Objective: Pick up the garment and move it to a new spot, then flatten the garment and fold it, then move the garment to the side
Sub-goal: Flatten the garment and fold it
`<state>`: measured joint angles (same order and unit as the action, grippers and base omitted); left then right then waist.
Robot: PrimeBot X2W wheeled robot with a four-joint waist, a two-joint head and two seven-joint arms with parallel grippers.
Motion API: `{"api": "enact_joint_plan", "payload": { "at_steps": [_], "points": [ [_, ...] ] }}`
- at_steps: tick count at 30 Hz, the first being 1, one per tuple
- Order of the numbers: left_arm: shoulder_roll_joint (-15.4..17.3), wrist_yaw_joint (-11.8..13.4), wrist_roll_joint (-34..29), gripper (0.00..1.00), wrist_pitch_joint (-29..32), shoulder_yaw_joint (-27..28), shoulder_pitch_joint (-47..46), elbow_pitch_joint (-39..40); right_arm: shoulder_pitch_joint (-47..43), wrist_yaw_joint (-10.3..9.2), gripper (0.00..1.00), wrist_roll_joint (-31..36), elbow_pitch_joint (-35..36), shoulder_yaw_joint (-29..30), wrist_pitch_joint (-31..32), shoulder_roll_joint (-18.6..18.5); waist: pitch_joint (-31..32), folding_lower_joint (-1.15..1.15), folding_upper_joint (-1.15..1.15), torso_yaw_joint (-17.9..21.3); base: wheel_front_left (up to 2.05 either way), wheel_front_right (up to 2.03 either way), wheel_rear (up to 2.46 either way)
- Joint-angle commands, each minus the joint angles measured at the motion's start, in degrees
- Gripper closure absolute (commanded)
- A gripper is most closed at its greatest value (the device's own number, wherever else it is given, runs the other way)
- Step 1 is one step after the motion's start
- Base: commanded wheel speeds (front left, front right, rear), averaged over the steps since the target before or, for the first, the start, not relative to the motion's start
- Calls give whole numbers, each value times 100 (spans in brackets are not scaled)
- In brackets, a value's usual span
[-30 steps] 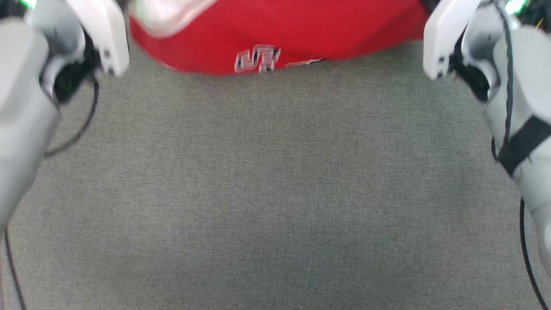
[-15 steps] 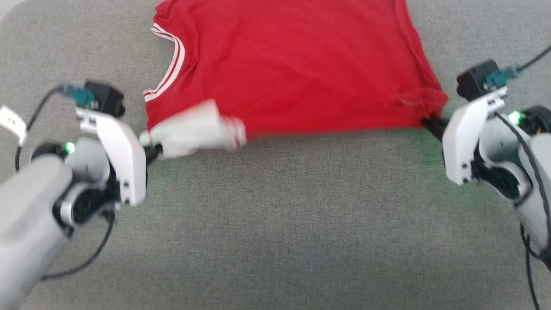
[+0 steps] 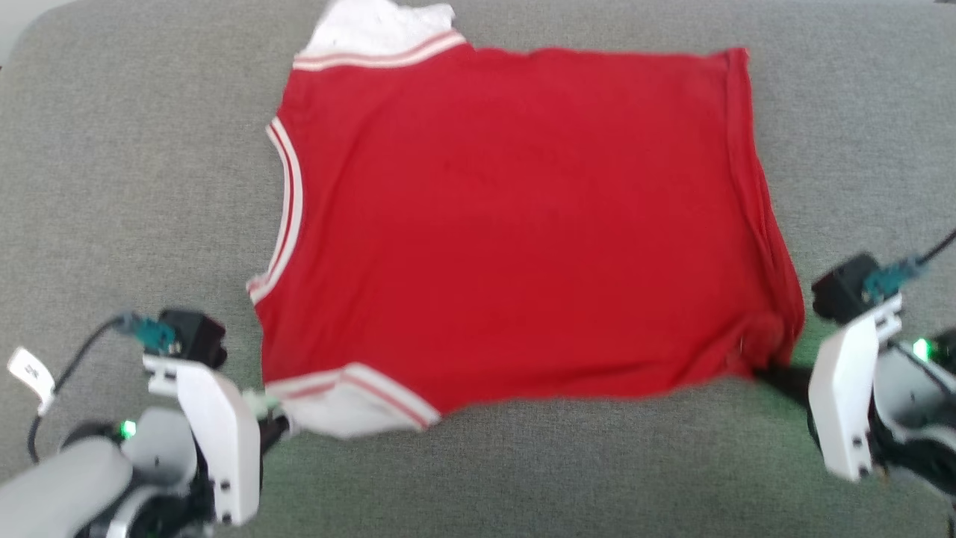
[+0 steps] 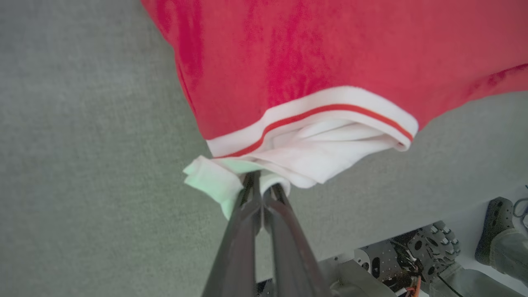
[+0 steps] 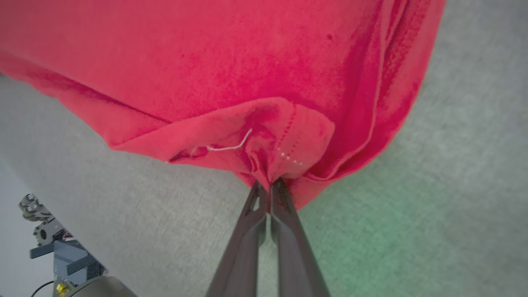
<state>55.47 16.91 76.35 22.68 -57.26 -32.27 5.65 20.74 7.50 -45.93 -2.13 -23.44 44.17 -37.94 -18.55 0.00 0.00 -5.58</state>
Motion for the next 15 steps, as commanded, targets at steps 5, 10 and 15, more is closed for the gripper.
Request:
{"api": "enact_joint_plan", "payload": {
  "at_steps": [5, 10, 15],
  "points": [
    [306, 500, 303, 100, 61, -131, 621, 615, -1047, -2, 100, -288, 764, 441, 681, -175, 57, 0, 0, -24, 0, 0, 0],
    [524, 827, 463, 100, 58, -211, 1008, 1045, -1878, -2, 100, -411, 1332, 901, 1179, -91, 70, 0, 0, -36, 0, 0, 0],
    [814, 955, 345, 100, -154, -7, 901, 1342, -2273, -2, 100, -212, 1845, 1482, 1317, 229, 32, 0, 0, -21, 0, 0, 0]
  ]
}}
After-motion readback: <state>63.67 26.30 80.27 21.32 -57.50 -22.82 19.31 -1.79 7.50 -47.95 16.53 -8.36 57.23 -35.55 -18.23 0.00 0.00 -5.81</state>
